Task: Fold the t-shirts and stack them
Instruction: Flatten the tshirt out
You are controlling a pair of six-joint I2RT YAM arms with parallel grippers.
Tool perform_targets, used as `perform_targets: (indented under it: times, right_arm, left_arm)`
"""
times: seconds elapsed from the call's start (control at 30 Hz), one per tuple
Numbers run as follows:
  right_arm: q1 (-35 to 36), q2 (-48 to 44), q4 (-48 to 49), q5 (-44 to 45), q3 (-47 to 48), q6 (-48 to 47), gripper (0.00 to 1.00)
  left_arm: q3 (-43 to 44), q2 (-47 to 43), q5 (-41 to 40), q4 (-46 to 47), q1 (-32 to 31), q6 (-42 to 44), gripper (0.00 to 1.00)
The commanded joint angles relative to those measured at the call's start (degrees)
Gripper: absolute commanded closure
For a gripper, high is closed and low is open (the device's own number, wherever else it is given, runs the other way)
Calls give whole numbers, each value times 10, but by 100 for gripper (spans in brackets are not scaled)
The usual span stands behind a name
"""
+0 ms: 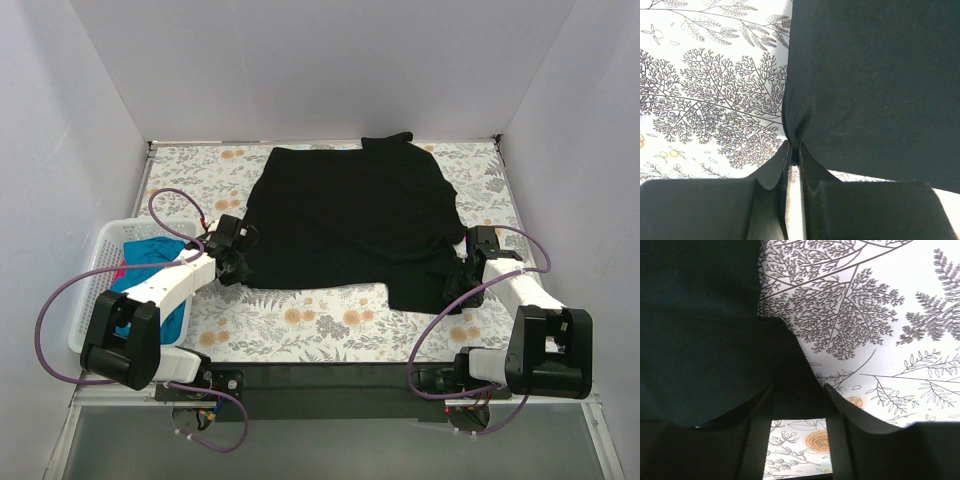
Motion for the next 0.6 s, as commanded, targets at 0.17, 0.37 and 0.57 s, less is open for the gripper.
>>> perform_targets:
  times: [0.17,0.37,0.57]
  right_arm:
    - [7,30,13,-71,-29,6,71]
    - [7,24,18,-78,-29,4,99]
    - [7,-39,36,-79,24,13,99]
  left_arm:
    - [-7,-25,-6,9,0,3,100]
    - [-7,-27,-7,9,0,2,100]
    - [4,-56,-20,7,0,-12,100]
